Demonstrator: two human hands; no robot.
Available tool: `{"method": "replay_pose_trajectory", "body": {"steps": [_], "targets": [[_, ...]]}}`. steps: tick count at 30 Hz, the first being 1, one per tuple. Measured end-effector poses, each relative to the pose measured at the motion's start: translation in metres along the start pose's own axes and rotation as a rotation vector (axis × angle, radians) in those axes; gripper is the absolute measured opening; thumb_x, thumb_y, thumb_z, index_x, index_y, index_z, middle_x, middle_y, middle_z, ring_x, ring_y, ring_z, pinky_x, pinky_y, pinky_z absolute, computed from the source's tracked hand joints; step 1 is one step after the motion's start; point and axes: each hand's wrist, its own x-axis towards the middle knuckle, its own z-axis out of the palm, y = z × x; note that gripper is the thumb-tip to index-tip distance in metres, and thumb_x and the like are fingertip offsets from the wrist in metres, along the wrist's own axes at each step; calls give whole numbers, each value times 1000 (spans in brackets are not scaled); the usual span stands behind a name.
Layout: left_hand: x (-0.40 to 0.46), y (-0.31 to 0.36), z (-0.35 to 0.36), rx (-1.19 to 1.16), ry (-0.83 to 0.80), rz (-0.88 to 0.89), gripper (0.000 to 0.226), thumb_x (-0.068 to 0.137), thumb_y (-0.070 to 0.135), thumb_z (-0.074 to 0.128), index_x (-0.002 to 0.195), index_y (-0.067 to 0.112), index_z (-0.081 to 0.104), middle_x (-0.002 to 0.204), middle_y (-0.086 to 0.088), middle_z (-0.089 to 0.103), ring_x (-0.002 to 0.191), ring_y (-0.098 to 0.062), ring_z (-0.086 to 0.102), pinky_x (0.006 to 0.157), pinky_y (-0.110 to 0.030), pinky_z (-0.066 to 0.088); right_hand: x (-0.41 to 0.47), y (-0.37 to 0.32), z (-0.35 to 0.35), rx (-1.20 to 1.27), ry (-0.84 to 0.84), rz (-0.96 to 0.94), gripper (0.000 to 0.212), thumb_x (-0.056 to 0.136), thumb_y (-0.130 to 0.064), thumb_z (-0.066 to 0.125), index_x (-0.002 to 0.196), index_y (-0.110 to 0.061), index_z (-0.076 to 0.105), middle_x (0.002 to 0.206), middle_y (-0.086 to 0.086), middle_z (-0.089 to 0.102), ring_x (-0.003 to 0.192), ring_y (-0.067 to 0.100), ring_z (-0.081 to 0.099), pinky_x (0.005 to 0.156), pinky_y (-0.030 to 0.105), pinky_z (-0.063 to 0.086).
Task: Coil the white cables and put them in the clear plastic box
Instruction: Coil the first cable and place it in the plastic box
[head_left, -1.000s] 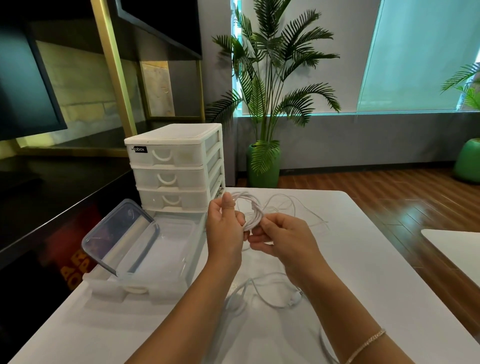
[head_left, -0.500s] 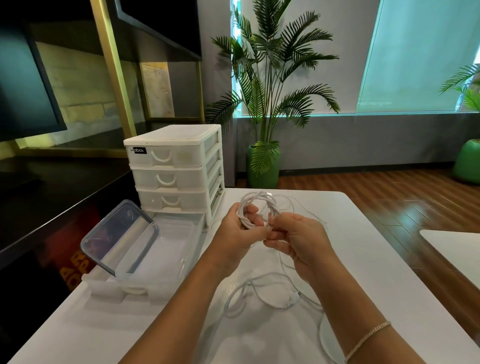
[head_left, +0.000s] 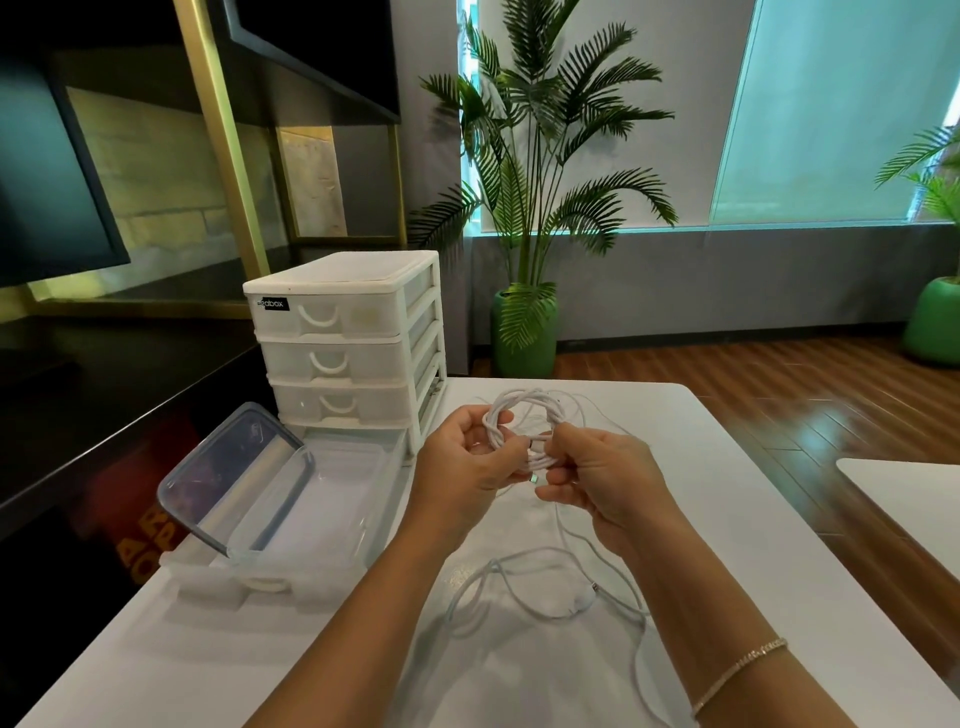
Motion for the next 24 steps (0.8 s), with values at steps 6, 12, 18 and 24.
{"method": "replay_pose_trajectory", "body": {"steps": [6,12,18,24], "targets": [[1,5,2,-201,-65,-152,13,86,6,61,95,15,58,91,-5,71,73,-14,72,66,-25,59,0,-5,-6,25,-94,65,17,81,4,52,70,1,64,53,7,52,40,10,46,41,20,52],[2,10,0,-485,-139,-336,14,85,-2,57,90,11,58,77,-8,74,67,-18,72,64,-27,59,4,-4,-13,269,-247,135,12,83,2,55,76,3,65,68,12,55,49,10,49,41,17,51],[2,10,0,-459,-123,-386,26,78,-18,55,80,7,60,67,-9,69,58,-18,70,56,-26,59,8,5,-6,359,-209,114,10,85,5,55,87,1,64,62,9,59,38,6,50,41,16,51],[1,5,5,-251,-71,-348,25,74,-13,66,78,11,60,75,-6,64,67,-17,64,54,-21,55,2,7,3,106,-24,17,4,81,-3,65,84,0,63,52,4,60,37,5,54,49,23,55]]}}
